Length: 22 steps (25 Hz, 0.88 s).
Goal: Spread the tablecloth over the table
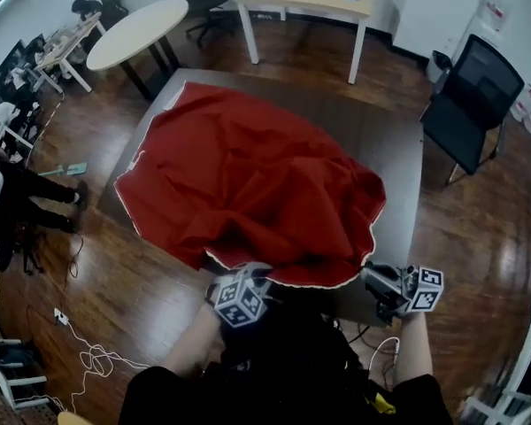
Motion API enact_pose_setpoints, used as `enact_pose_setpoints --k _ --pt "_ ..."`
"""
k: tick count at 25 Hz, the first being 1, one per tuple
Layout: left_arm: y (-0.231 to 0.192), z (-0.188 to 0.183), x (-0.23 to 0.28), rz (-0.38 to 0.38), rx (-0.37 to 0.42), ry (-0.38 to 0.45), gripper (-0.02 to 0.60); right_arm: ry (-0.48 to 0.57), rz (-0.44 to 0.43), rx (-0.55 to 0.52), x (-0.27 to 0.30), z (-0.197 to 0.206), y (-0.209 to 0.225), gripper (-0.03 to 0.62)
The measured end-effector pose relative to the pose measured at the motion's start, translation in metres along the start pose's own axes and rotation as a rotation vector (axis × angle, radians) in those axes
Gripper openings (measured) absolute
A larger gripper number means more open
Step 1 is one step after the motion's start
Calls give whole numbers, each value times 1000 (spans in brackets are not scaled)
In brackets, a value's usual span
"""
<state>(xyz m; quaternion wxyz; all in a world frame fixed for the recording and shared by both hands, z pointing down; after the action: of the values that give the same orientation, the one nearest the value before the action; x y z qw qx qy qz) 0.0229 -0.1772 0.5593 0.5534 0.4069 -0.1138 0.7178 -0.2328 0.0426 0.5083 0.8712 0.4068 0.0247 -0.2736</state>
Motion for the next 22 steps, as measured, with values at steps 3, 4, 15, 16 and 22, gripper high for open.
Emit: enact_pose_setpoints --k 3,4,15,16,22 --pt "19 16 3 122 -2 -19 3 -51 285 18 -7 49 0 9" --pt "25 20 4 147 6 -27 3 -74 369 17 -8 63 0 9" --pt "55 17 20 277 90 -112 3 128 1034 98 -54 176 -52 8" --pt "58 16 22 304 100 -121 5 144 1074 107 -57 185 -57 9" --pt "108 11 25 470 195 -159 5 161 1308 163 -83 248 -88 9"
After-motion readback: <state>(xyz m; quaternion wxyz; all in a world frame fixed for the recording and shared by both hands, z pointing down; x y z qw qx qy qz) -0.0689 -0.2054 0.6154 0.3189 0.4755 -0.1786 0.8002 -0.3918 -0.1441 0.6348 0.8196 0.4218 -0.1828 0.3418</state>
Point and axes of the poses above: the fingertips, and each gripper's own axes: x forward along the fingers, y to its right, z out of its underside, the point moved 10 cm from there along -x, backward along the fingers, and after that the axes turned 10 degrees about -z, right-handed, at the moved point
